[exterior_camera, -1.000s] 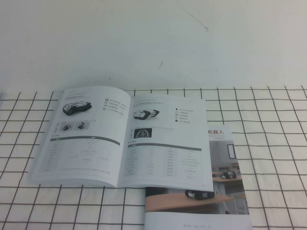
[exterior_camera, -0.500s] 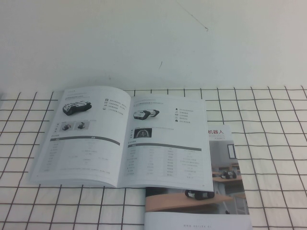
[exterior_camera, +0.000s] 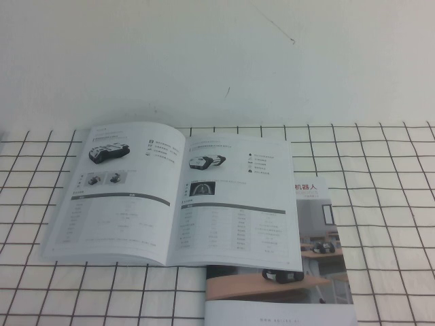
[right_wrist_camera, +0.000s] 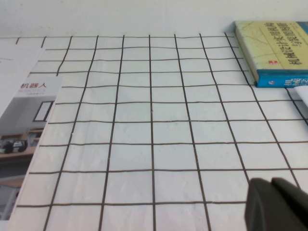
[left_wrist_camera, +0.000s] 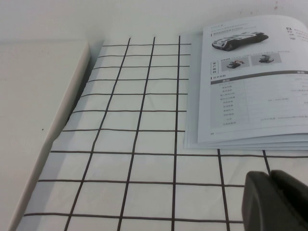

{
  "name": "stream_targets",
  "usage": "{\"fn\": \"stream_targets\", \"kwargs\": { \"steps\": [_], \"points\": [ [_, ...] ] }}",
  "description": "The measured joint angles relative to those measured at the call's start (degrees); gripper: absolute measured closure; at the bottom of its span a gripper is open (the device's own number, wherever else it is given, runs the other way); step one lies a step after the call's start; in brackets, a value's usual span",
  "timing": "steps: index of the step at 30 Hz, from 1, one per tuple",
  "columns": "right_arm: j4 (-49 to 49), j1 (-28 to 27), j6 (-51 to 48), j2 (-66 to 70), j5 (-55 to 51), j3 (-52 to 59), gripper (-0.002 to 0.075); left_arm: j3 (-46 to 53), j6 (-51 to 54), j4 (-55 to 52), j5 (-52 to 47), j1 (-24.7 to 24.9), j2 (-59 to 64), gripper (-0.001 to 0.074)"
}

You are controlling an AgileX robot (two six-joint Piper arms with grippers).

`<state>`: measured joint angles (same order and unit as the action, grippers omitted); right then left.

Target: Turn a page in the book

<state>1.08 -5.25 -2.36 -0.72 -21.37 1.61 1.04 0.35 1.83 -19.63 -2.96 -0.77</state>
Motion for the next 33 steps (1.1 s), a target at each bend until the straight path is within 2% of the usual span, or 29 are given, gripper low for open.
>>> {"fn": "stream_targets", "kwargs": {
  "steps": [26,33],
  "points": [
    [0.0,0.0,0.0,0.0,0.0,0.0,0.073,0.0,0.0,-1.83,0.3,0.0,0.0,0.0737],
    [-0.72,0.0,0.0,0.0,4.57,0.0,0.073,0.57,0.0,-2.24,9.99,0.0,0.0,0.0737]
  ]
}}
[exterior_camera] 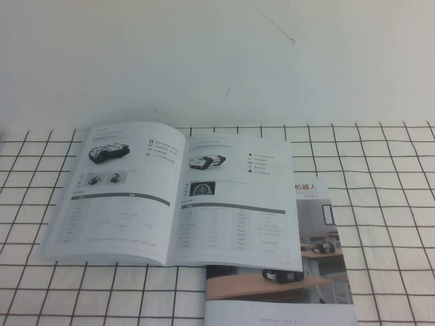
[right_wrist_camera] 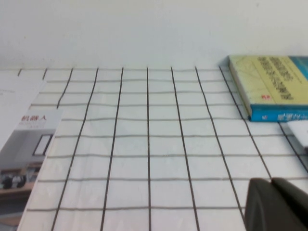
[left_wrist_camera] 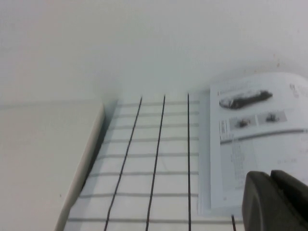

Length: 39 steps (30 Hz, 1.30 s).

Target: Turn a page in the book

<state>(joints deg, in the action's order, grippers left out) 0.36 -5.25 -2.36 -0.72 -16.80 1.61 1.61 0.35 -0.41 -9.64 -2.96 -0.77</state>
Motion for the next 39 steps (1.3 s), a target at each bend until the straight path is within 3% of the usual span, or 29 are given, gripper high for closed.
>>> {"fn": "stream_targets", "kwargs": {
  "steps": [6,14,21,26,31,35,39],
  "points": [
    [-0.36,0.0,0.0,0.0,9.92,0.0,0.073,0.0,0.0,-0.21,11.73,0.0,0.0,0.0737],
    [0.0,0.0,1.84,0.0,34.36,0.0,0.073,0.0,0.0,-0.34,31.24,0.0,0.0,0.0737],
    [0.48,0.0,6.25,0.0,52.22,0.0,0.073,0.0,0.0,-0.34,40.18,0.0,0.0,0.0737],
    [0.58,0.0,7.76,0.0,59.49,0.0,0.073,0.0,-1.83,-0.75,43.17,0.0,0.0,0.0737],
    [-5.05,0.0,7.99,0.0,56.14,-1.83,0.073,-5.94,-6.23,-4.5,36.77,0.0,0.0,0.0737],
    [-17.53,0.0,9.02,0.0,43.27,-9.94,0.073,-16.3,-10.09,-7.1,20.49,0.0,0.0,0.0737],
    [-22.02,0.0,12.03,0.0,27.3,-19.53,0.0729,-26.37,-10.44,-7.36,3.05,0.0,0.57,0.0737]
  ]
}}
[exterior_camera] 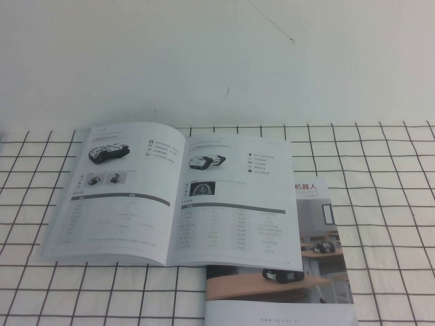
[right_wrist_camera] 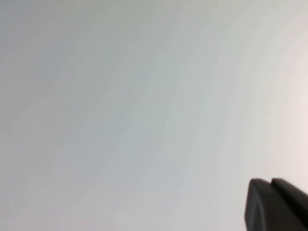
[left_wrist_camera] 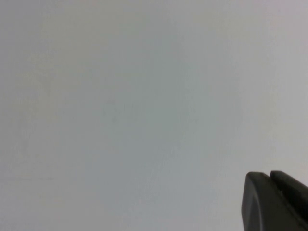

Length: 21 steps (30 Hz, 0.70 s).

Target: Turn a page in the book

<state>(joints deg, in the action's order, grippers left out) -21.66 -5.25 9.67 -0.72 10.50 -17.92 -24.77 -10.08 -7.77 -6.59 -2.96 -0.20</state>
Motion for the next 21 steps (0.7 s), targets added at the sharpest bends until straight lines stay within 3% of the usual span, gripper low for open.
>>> {"fn": "stream_targets", "kwargs": {
  "steps": [4,10,14,21],
  "points": [
    [0.09,0.0,4.28,3.11,-17.16,-9.87,0.0728,-4.75,0.0,-0.09,-8.28,0.0,2.1,0.0737],
    [5.45,0.0,3.8,13.52,-41.66,-20.03,0.0728,-2.11,-1.29,4.74,-11.52,0.0,3.15,0.0737],
    [15.12,0.0,-6.31,21.63,-53.19,-21.43,0.0728,-2.46,1.38,14.36,-20.41,0.68,7.04,0.0737],
    [40.26,0.0,-31.09,38.27,-63.49,-21.44,0.0728,-6.69,14.39,34.34,-33.78,4.45,22.31,0.0737]
  ]
}}
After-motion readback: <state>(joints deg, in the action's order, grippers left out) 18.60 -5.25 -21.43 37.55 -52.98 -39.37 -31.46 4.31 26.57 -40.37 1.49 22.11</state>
